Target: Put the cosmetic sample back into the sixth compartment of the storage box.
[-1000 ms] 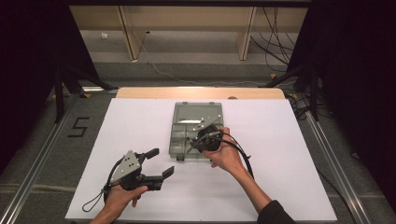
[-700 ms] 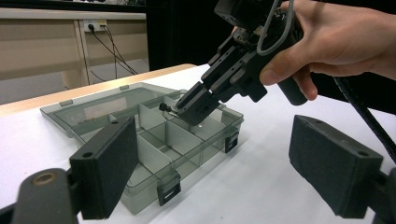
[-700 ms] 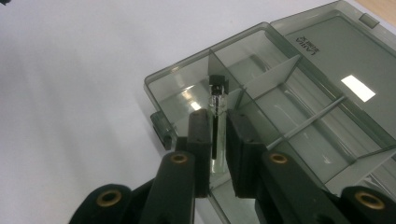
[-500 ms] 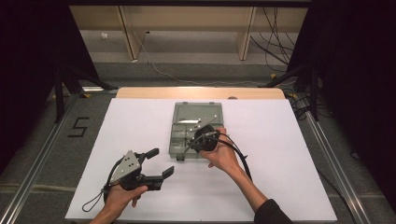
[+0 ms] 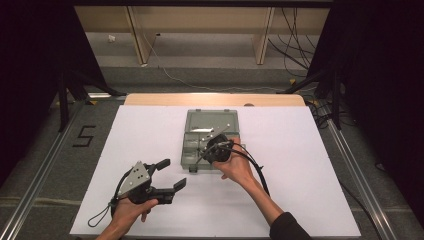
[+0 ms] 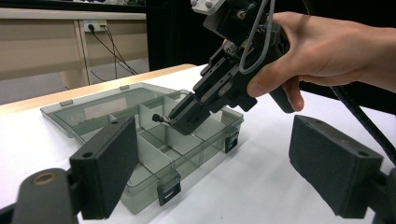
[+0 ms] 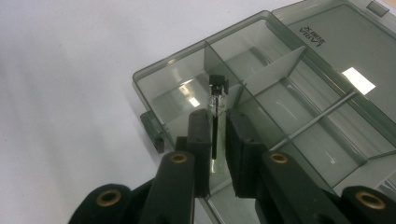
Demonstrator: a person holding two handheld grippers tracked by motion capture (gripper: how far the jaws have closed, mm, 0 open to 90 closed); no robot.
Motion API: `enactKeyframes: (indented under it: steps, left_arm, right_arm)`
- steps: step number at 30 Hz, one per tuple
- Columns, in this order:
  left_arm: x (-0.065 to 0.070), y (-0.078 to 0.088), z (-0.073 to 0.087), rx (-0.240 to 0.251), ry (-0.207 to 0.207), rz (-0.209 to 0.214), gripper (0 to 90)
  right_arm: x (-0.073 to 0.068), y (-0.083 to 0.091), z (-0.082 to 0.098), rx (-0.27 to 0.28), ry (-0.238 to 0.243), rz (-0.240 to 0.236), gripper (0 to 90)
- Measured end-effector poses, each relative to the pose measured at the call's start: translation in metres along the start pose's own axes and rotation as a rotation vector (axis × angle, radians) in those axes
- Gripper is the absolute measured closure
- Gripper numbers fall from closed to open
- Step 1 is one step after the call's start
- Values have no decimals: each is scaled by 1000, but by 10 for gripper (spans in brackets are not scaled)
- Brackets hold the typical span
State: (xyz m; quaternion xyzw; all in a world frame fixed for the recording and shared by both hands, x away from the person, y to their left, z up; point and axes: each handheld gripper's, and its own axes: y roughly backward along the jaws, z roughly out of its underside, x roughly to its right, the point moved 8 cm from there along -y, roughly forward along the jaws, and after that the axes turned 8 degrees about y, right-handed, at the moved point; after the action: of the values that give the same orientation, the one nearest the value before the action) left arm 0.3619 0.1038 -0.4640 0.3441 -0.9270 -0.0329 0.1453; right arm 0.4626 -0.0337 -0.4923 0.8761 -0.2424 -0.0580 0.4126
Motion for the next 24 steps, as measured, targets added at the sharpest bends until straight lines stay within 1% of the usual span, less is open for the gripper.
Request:
enactKeyframes:
  steps: [1,3,8,10,12,13,14,15,16,17,18,19,20,21,22,23,24]
  left_arm:
    - [0,0,0,0,0,0,156]
    - [0,0,0,-1,0,0,156]
    - [0,-1,0,7,2,5,156]
    - [0,0,0,2,0,3,156]
    - [0,0,0,1,0,3,156]
    - [0,0,0,2,1,3,156]
    - [0,0,0,2,1,3,156]
    - [0,0,0,2,1,3,156]
    - [0,0,0,2,1,3,156]
    - [0,0,0,1,1,3,156]
    - [0,0,-1,8,2,10,156]
    - [0,0,-1,4,-2,6,156]
    - [0,0,-1,4,-2,6,156]
    - [0,0,-1,8,-3,13,156]
    - [0,0,-1,8,-3,13,156]
    - [0,0,-1,8,1,10,156]
    - [0,0,-1,1,-4,6,156]
  right_arm:
    - [1,-1,0,8,0,13,806]
    - [1,-1,0,-1,1,5,806]
    - [1,-4,1,2,0,12,806]
    - [1,-4,1,-8,3,8,805]
    - [0,-5,2,-16,-13,3,801]
    - [0,-5,2,-16,-11,2,780]
    - [0,-5,2,-16,-11,2,780]
    - [0,-6,2,-21,-5,13,704]
    - [0,-6,2,-21,-5,13,704]
    - [0,-7,1,-10,-13,22,650]
    - [1,-7,0,2,-4,25,597]
    - [1,-4,-3,20,-11,24,533]
    - [1,-4,-3,20,-11,24,533]
    - [1,-1,-5,25,5,31,495]
    - [1,-1,-5,25,5,31,495]
    - [1,0,-5,39,4,38,478]
    - [1,5,-6,34,4,35,448]
